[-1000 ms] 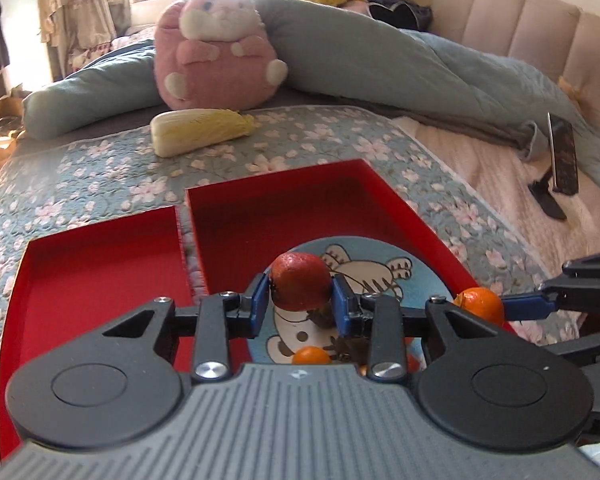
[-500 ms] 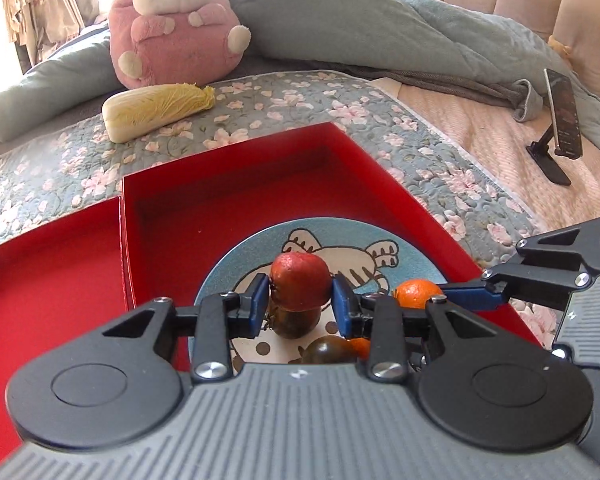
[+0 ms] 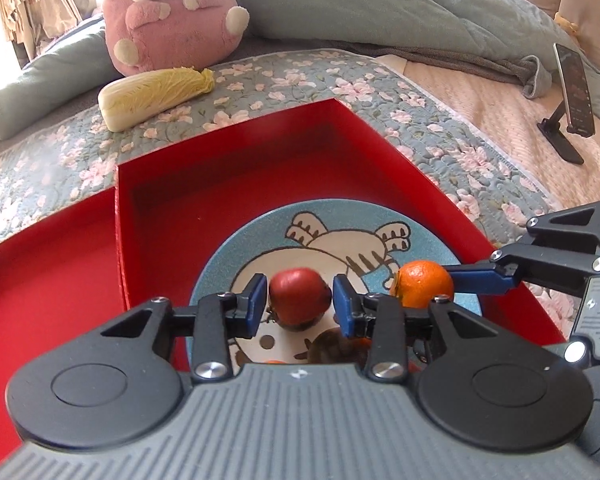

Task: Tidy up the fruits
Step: 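Open both grippers to drop the tomatoes onto the blue plate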

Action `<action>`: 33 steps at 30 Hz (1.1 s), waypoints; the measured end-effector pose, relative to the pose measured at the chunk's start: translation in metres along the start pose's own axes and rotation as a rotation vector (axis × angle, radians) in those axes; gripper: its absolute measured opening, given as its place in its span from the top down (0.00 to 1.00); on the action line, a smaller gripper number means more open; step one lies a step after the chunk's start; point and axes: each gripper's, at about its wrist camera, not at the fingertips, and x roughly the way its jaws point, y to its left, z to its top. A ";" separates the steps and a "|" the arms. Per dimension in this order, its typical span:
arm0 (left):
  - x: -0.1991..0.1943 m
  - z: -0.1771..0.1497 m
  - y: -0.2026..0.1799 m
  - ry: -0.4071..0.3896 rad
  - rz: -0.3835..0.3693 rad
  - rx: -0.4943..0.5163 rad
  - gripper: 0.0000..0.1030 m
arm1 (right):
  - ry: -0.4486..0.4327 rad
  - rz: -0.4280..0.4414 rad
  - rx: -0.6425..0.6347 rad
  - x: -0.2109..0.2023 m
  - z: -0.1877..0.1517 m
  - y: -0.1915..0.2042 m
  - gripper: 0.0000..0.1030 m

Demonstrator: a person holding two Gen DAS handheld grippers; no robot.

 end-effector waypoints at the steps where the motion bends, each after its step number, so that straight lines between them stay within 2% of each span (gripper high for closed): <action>1: -0.001 0.000 0.001 -0.005 0.004 0.001 0.53 | -0.002 0.001 -0.001 0.000 0.000 0.001 0.62; 4: -0.005 -0.001 0.006 -0.010 0.007 0.006 0.51 | -0.004 0.004 -0.015 0.000 0.001 0.005 0.62; 8: -0.008 -0.004 0.010 -0.011 0.020 0.014 0.41 | 0.001 -0.004 -0.023 0.002 0.004 0.007 0.61; 11: -0.011 -0.004 0.014 -0.015 0.022 0.011 0.41 | -0.002 0.004 -0.002 0.001 0.005 0.006 0.51; 16: -0.016 -0.005 0.015 -0.022 0.034 0.006 0.36 | -0.006 0.005 -0.010 -0.003 0.007 0.009 0.51; 23: -0.036 -0.009 0.017 -0.057 0.078 -0.016 0.36 | -0.023 0.009 0.016 -0.020 0.003 0.007 0.51; 27: -0.055 -0.012 0.018 -0.079 0.077 -0.043 0.36 | -0.053 0.021 0.050 -0.038 0.000 0.004 0.51; 29: -0.067 -0.015 0.014 -0.093 0.083 -0.045 0.20 | -0.064 0.022 0.063 -0.046 -0.002 0.003 0.51; 30: -0.073 -0.017 0.011 -0.101 0.095 -0.044 0.17 | -0.063 0.020 0.070 -0.049 -0.004 0.001 0.51; 33: -0.092 -0.023 0.003 -0.126 0.099 -0.062 0.14 | -0.055 -0.001 0.090 -0.057 -0.009 -0.004 0.51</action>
